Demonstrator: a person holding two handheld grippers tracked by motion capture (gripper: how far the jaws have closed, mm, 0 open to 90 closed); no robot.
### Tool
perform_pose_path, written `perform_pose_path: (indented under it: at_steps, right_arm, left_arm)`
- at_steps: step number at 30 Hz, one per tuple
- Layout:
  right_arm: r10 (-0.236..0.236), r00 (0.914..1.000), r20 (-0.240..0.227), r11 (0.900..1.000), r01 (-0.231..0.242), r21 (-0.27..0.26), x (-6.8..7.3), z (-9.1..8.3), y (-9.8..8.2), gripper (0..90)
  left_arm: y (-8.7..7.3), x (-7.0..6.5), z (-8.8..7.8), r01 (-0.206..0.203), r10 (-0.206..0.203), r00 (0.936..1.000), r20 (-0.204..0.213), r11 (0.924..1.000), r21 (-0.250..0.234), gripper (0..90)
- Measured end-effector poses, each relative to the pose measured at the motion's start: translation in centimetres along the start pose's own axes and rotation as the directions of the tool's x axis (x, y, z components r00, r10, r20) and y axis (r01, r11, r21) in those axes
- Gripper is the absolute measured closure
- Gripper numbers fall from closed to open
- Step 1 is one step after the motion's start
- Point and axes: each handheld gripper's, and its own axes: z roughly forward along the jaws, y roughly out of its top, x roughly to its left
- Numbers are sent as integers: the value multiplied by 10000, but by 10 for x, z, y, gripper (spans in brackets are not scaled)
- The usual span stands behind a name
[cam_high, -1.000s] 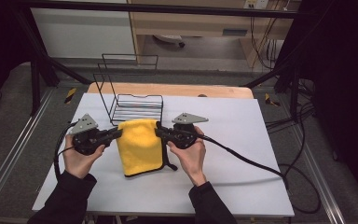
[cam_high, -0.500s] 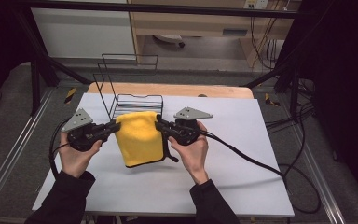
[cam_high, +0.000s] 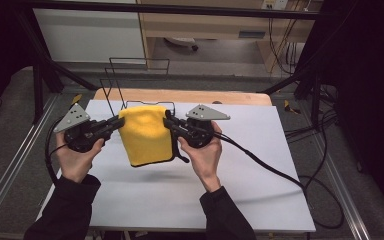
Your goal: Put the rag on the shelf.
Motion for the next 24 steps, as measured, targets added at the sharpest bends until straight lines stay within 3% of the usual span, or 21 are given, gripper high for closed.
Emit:
perform_pose_path:
  at_steps: [15,24]
  right_arm:
    - [-171,9998,91,9972,177,-730,0,4,21,808]
    - [-151,9999,24,9929,153,-1181,1,8,35,808]
  left_arm:
    - [16,3,3,2,-47,9986,-535,9964,-853,837]
    - [28,9,2,-110,-17,9965,-830,9881,-1532,837]
